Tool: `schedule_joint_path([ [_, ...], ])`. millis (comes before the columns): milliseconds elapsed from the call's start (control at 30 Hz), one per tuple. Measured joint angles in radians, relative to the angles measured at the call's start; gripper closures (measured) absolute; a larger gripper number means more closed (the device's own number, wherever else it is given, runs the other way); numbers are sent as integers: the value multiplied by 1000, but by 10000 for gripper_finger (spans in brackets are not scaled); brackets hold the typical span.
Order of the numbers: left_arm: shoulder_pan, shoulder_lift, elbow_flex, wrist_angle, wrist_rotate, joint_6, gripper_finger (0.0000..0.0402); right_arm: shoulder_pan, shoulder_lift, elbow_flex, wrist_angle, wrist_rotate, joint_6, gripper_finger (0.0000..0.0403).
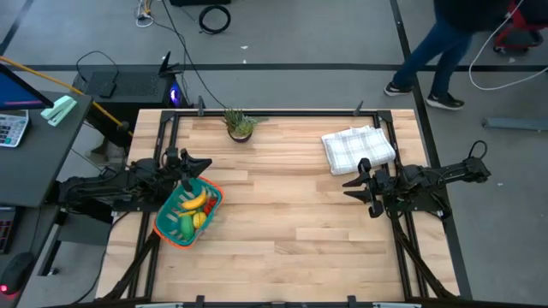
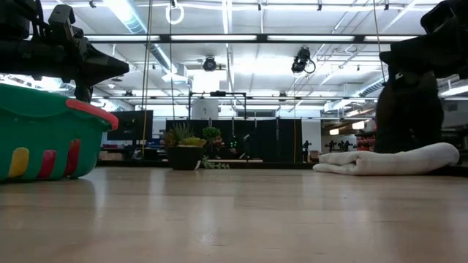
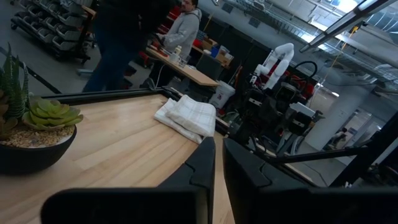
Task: Pick and placing Produce into tupperware
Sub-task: Return to Home Position
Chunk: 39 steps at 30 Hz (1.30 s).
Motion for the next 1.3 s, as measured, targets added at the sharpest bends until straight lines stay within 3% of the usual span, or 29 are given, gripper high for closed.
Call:
schedule_joint_path([
  [1300, 0, 0, 0, 0, 0, 0, 374, 0, 1, 0, 0, 0, 0, 286],
])
